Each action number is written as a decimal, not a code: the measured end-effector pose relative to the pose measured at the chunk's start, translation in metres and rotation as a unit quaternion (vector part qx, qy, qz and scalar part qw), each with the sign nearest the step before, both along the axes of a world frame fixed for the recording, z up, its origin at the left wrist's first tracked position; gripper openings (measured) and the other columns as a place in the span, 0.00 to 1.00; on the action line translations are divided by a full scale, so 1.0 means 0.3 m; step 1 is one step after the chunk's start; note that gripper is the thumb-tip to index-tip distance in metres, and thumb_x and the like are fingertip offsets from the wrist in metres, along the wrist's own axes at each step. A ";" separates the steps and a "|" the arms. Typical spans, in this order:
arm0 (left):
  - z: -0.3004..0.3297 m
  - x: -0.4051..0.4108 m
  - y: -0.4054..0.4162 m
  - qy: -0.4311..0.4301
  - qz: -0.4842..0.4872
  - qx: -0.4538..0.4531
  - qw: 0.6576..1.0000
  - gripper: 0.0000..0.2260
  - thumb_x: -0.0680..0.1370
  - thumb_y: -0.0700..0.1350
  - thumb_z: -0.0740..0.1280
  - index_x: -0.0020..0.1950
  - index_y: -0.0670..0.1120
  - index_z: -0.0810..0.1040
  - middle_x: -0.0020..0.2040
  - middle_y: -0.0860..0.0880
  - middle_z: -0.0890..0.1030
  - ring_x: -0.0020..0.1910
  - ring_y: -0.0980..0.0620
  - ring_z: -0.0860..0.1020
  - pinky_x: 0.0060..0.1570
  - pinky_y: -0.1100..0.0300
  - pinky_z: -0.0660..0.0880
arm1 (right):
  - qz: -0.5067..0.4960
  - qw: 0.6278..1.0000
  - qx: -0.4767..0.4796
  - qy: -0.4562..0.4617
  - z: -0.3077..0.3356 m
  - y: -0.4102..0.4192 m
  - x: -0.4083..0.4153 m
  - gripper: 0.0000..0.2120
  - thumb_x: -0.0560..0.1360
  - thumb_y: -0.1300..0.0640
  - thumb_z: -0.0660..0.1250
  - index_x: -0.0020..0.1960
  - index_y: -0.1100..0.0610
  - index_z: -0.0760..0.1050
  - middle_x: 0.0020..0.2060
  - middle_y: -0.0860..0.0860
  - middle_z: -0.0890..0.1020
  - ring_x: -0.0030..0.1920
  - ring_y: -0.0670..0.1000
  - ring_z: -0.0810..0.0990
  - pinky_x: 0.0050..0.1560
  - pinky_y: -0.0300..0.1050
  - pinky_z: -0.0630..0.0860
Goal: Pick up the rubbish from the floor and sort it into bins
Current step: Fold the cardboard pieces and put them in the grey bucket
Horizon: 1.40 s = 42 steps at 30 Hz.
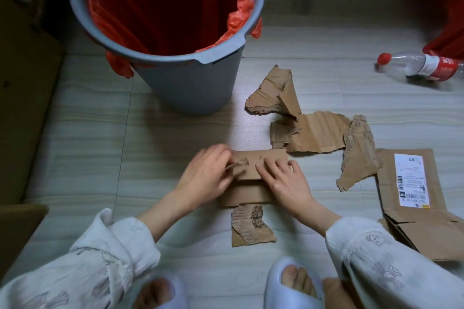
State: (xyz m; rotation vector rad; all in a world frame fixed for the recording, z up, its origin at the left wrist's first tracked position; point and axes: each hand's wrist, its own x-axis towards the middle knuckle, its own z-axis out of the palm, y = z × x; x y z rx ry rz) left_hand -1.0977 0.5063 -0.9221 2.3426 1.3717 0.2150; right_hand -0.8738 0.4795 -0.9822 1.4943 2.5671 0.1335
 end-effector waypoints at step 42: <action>-0.080 -0.061 0.027 -0.047 0.266 -0.167 0.948 0.19 0.71 0.27 0.56 0.61 0.35 0.69 0.59 0.35 0.66 0.54 0.35 0.71 0.58 0.52 0.67 | -0.324 0.900 -0.233 0.177 0.208 0.216 -0.026 0.21 0.72 0.49 0.69 0.63 0.50 0.71 0.57 0.54 0.79 0.58 0.59 0.76 0.53 0.50 0.73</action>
